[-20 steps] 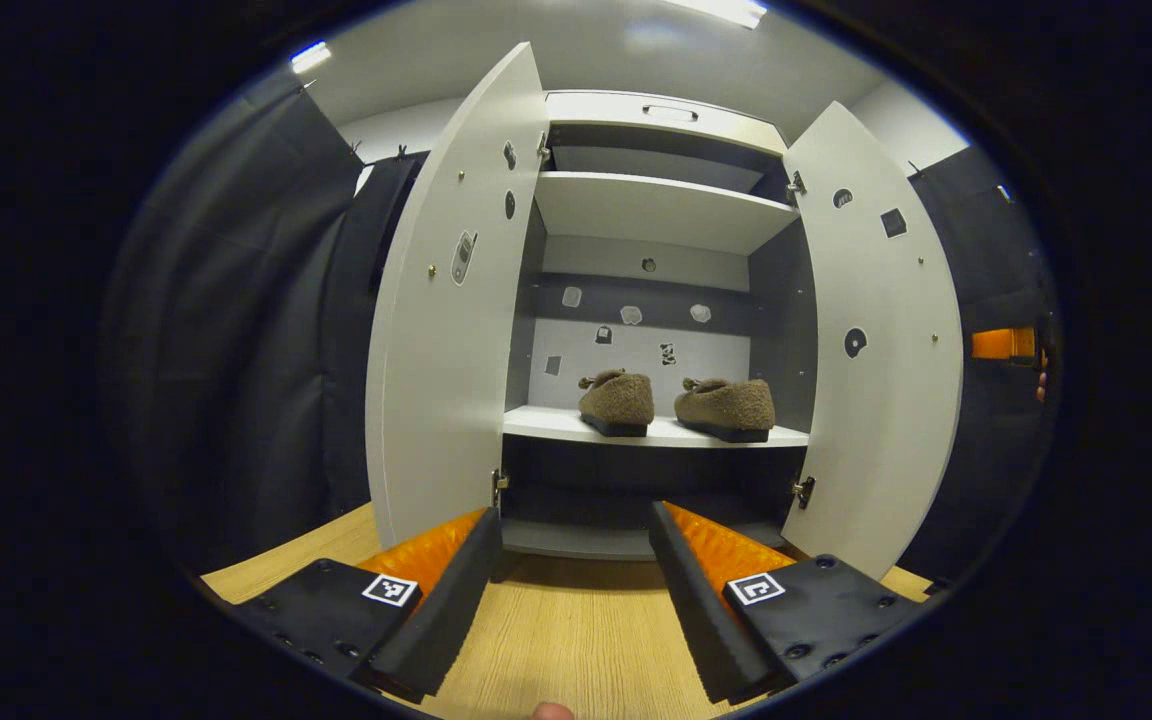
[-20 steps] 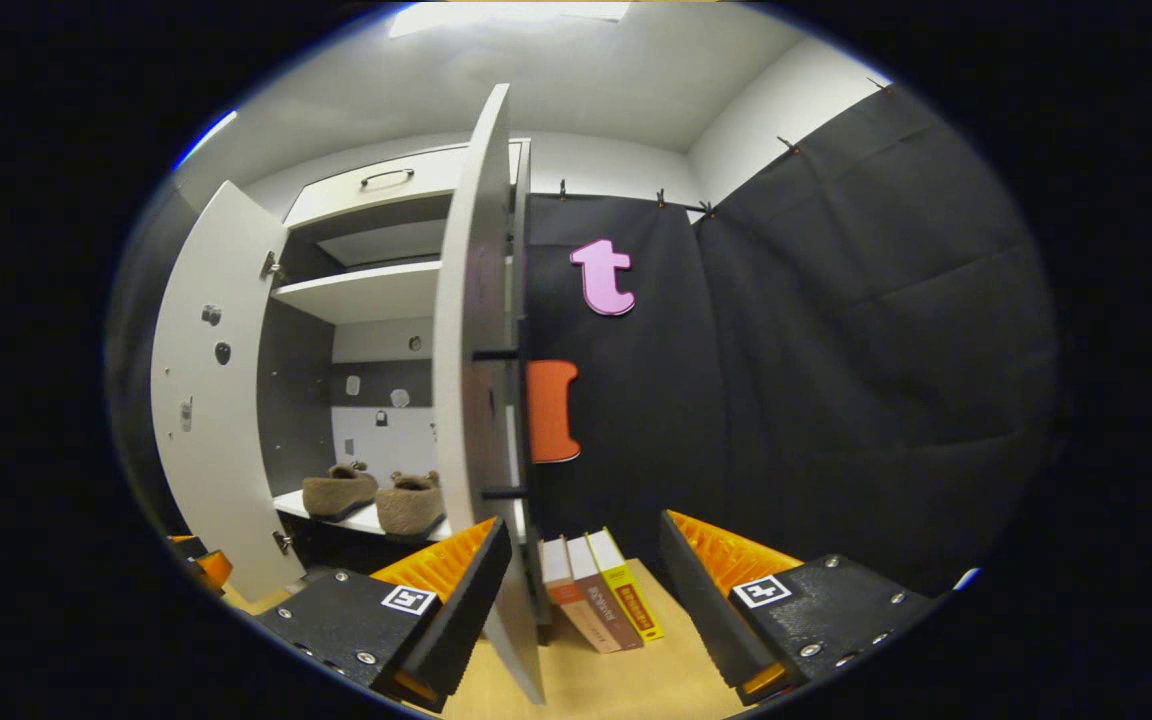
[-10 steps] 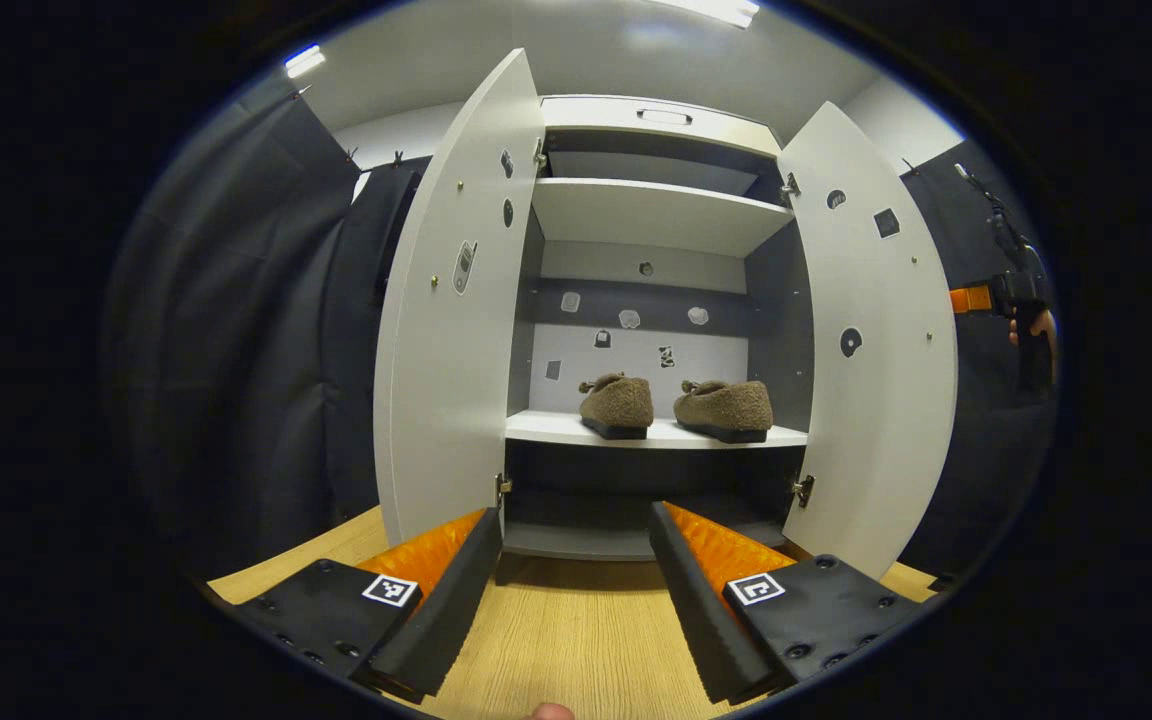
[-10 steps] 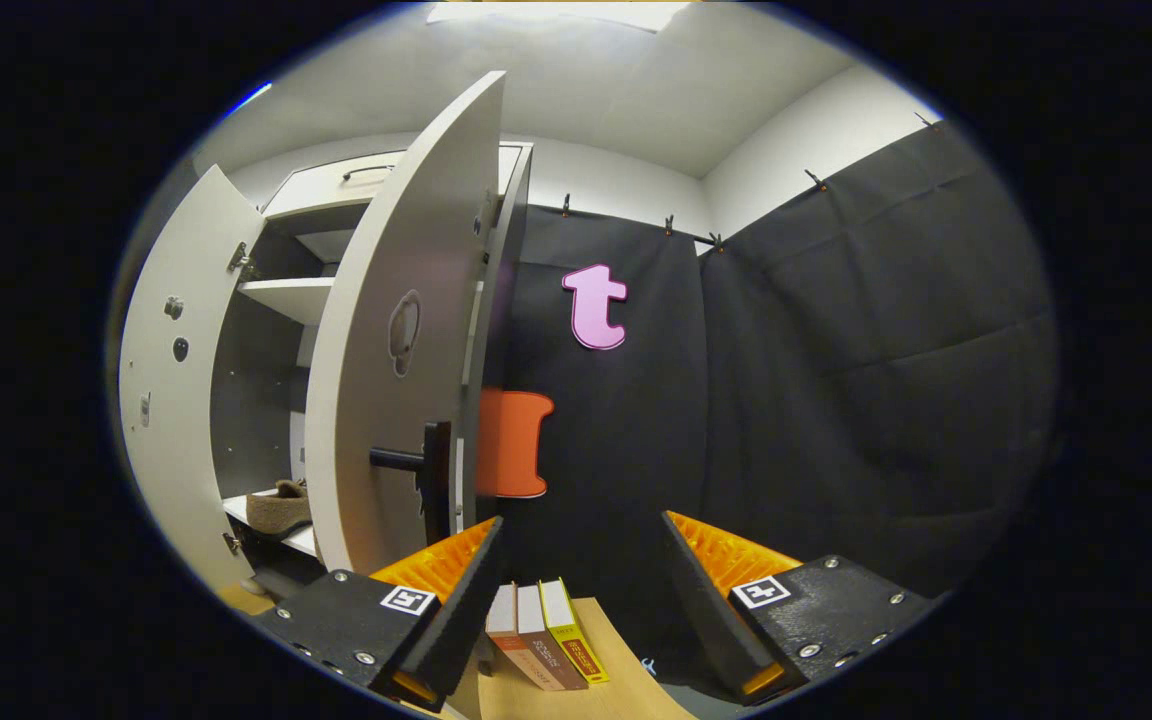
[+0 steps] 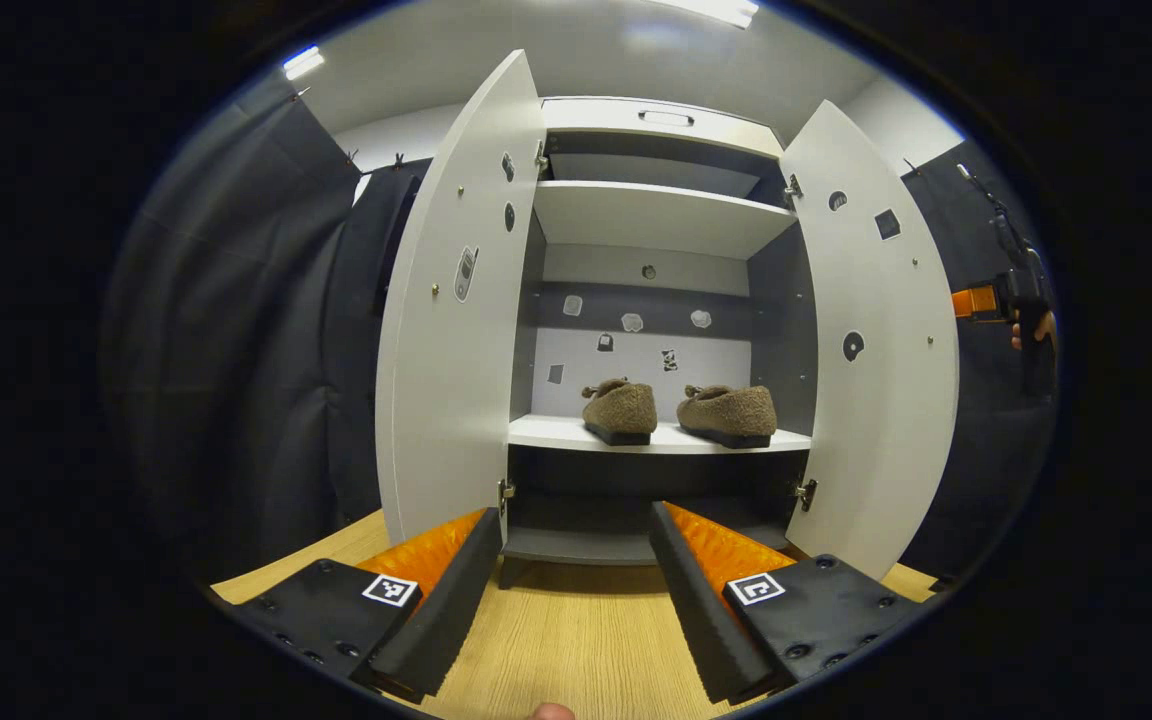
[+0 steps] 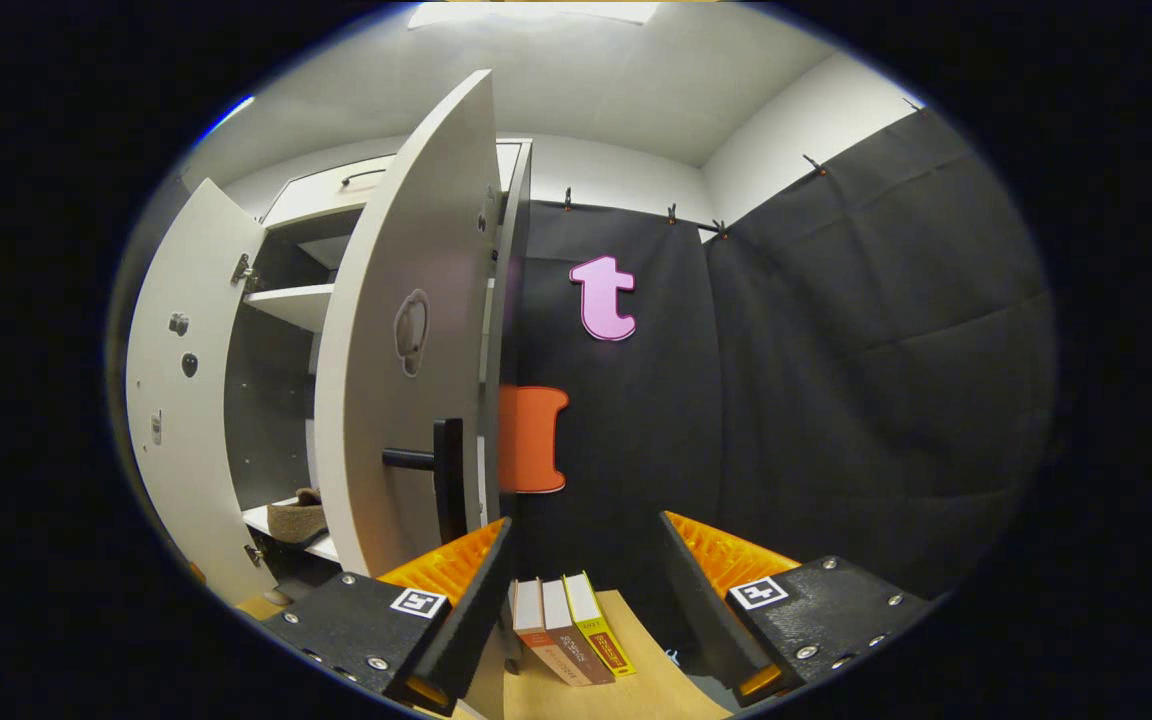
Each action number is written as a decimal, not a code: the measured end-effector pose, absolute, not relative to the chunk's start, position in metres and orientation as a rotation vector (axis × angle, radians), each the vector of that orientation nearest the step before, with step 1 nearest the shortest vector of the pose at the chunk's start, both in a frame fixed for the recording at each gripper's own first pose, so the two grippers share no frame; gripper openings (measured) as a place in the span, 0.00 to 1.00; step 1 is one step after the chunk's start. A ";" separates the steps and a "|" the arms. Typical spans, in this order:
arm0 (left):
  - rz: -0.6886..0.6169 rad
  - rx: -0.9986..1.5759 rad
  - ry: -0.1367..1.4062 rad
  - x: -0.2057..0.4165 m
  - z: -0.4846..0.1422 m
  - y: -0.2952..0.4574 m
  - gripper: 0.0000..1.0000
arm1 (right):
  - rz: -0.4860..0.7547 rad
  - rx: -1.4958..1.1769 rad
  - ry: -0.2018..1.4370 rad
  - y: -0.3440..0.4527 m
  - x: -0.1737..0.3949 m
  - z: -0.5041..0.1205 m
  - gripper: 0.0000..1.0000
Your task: Grab one shoe with the right hand and put it into the shoe cabinet, grab the other shoe with the left hand and put it into the shoe cabinet; then close the right door with the right hand and the left door with the left hand.
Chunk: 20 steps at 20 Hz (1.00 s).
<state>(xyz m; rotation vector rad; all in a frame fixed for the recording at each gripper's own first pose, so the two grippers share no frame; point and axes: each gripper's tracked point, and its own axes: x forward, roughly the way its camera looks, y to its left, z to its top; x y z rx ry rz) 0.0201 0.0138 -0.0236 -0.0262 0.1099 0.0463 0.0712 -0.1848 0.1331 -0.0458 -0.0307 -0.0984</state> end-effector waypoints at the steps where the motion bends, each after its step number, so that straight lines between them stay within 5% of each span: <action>1: 0.044 -0.032 0.112 0.021 -0.024 0.013 0.97 | -0.105 -0.049 -0.034 -0.184 0.070 0.133 0.87; 20: 0.044 -0.037 0.113 0.012 -0.021 0.014 0.97 | 0.114 0.009 -0.035 -0.058 0.074 0.124 0.88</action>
